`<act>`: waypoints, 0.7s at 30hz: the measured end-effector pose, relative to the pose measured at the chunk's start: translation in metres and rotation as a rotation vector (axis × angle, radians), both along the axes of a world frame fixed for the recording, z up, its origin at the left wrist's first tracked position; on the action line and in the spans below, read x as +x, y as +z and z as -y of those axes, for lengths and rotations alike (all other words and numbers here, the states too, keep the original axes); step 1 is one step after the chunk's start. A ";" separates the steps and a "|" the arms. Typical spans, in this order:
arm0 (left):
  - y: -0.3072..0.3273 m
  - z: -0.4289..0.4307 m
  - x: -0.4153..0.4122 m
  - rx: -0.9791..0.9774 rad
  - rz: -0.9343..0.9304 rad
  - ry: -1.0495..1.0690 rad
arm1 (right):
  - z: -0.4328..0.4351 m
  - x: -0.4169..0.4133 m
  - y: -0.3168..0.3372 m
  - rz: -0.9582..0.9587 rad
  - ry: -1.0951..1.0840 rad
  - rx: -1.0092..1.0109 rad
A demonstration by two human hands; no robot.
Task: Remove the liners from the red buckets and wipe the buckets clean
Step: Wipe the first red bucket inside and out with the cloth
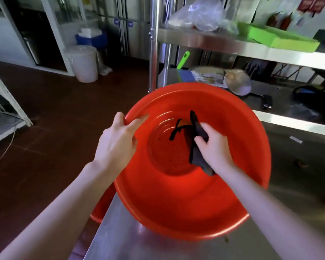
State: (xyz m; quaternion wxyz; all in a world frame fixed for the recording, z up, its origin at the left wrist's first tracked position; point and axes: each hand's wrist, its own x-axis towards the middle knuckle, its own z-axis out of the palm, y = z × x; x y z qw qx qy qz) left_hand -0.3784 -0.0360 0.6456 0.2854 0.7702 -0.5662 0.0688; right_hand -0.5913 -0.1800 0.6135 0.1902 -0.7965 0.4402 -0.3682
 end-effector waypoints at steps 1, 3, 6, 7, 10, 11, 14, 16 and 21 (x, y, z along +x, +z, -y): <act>0.003 0.008 0.003 0.002 0.017 0.013 | 0.009 0.008 0.002 -0.029 0.015 -0.101; 0.006 0.022 0.008 0.007 0.053 0.031 | 0.024 0.029 -0.005 -0.157 0.117 -0.211; 0.009 0.044 0.007 0.017 0.075 0.073 | 0.057 0.061 -0.037 -0.786 0.436 -0.025; 0.009 0.050 0.006 0.021 0.073 0.090 | 0.067 0.068 -0.050 -1.012 0.504 0.043; 0.011 0.065 0.007 0.030 0.080 0.116 | 0.087 0.083 -0.084 -1.205 0.558 0.033; 0.011 0.067 0.012 0.036 0.084 0.121 | 0.090 0.086 -0.092 -1.195 0.580 -0.028; 0.013 0.072 0.026 0.072 0.097 0.133 | 0.095 0.096 -0.111 -1.225 0.664 -0.137; 0.015 0.078 0.032 0.097 0.106 0.146 | 0.099 0.102 -0.122 -1.269 0.671 -0.158; 0.018 0.087 0.039 0.120 0.108 0.181 | 0.105 0.109 -0.148 -1.257 0.667 -0.096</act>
